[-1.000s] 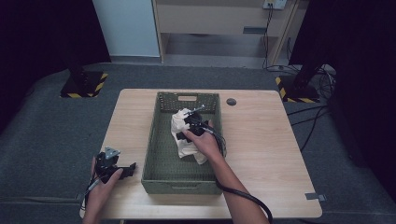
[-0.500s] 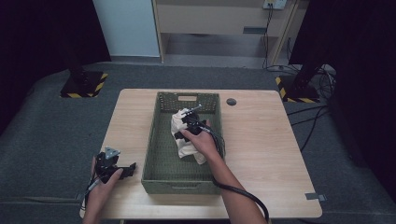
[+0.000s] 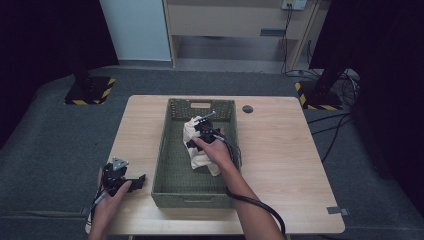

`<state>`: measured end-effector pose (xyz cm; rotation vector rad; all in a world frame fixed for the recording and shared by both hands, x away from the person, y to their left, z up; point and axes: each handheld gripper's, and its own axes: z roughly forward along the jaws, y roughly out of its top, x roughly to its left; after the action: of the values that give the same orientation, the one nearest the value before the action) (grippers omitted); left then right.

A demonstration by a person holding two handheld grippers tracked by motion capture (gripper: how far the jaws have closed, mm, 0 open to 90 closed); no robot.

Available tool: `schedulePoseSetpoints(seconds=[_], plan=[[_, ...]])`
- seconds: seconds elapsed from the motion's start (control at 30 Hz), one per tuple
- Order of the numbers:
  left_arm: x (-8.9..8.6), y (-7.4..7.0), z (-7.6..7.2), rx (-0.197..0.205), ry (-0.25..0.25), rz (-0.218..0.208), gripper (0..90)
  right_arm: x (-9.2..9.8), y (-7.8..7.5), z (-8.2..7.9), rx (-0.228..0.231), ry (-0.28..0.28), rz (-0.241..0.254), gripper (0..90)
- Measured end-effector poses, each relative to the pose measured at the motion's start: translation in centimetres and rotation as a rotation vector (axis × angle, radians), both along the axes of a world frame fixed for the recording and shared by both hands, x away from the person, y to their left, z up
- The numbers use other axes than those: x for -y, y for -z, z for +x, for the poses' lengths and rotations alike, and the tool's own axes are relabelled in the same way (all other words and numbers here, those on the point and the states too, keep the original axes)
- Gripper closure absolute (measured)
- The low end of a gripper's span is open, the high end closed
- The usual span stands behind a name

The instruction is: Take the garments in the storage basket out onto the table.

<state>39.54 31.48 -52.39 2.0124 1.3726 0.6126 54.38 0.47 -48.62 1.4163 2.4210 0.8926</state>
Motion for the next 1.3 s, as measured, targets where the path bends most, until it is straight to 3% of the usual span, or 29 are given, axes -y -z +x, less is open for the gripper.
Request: schedulePoseSetpoints(seconds=[0.73, 1.0, 1.13, 1.3], plan=[[0.0, 0.0, 0.0, 0.0, 0.0, 0.0, 0.0, -0.3, 0.4, 0.4, -0.024, 0.003, -0.051, 13.3], [0.0, 0.0, 0.0, 0.0, 0.0, 0.0, 0.0, -0.1, 0.3, 0.8, -0.018, -0.015, -0.103, 30.9], [0.0, 0.0, 0.0, 0.0, 0.0, 0.0, 0.0, 0.2, -0.1, 0.7, -0.019, -0.01, -0.085, 43.6], [0.0, 0.0, 0.0, 0.0, 0.0, 0.0, 0.0, 0.2, -0.5, 0.3, -0.006, -0.02, -0.072, 51.5]])
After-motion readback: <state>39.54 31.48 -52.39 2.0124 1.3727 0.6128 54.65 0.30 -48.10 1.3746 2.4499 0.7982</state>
